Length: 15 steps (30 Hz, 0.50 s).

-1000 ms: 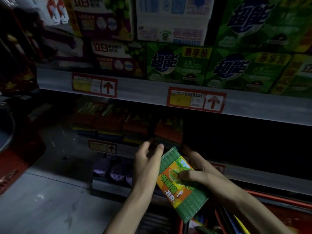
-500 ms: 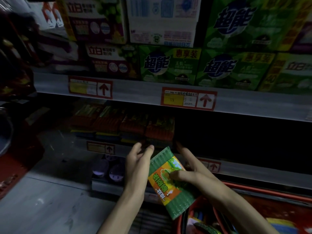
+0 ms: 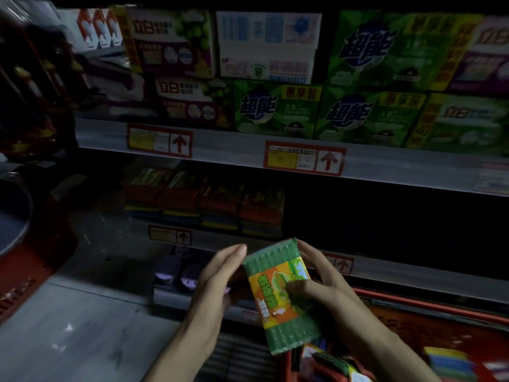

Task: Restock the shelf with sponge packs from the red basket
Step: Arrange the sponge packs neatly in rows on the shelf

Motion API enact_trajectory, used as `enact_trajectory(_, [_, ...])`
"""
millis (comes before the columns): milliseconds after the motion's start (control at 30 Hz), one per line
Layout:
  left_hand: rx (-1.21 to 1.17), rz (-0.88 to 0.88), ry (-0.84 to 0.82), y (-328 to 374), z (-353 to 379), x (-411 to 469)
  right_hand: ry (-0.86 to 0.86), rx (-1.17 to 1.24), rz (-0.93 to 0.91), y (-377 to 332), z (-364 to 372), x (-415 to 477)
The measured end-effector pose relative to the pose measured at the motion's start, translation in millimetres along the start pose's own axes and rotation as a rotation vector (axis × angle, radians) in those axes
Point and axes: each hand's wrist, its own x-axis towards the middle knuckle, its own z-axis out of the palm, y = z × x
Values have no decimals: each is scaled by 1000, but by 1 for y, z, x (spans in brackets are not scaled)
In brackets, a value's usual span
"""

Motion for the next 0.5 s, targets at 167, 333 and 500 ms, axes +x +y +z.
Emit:
enact_trajectory(167, [-98, -84, -60, -8, -6, -20, 94, 26, -93, 11, 42, 0])
enact_trajectory(333, [-244, -80, 126, -1, -32, -15, 315, -155, -117, 23, 59, 14])
enact_trajectory(500, [-268, -30, 193, 8, -55, -11, 692, -503, -279, 27, 45, 52])
